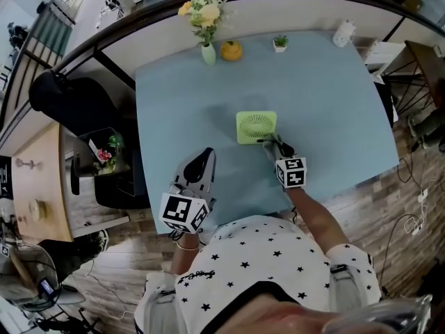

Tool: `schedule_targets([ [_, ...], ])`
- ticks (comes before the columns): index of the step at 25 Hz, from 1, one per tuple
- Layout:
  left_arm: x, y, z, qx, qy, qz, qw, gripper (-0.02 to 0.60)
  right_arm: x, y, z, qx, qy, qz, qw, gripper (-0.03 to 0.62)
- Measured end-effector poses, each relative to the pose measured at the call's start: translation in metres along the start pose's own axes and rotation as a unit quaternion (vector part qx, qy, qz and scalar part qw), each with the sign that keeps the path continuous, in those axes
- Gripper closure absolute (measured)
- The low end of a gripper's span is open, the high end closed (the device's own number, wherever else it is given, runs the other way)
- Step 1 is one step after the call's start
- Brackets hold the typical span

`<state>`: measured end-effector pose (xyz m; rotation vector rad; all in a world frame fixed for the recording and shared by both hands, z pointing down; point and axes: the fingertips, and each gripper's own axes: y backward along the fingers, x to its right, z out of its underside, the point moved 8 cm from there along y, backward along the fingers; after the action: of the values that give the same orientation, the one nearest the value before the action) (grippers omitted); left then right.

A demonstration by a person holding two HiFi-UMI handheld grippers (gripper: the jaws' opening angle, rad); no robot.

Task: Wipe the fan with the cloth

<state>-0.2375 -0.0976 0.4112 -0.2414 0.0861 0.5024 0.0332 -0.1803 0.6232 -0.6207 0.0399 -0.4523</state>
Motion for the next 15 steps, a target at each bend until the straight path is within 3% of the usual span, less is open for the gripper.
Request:
schedule_targets([
  [9, 0.010, -0.007, -0.003, -0.001, -0.006, -0.003, 1.0000, 0.552, 0.001, 0.031, -0.025, 0.069, -0.062, -0.061, 0.994, 0.577],
  [15, 0.014, -0.014, -0.004, -0.002, -0.010, -0.001, 1.0000, 0.552, -0.004, 0.062, -0.073, 0.140, -0.023, -0.080, 0.987, 0.579],
])
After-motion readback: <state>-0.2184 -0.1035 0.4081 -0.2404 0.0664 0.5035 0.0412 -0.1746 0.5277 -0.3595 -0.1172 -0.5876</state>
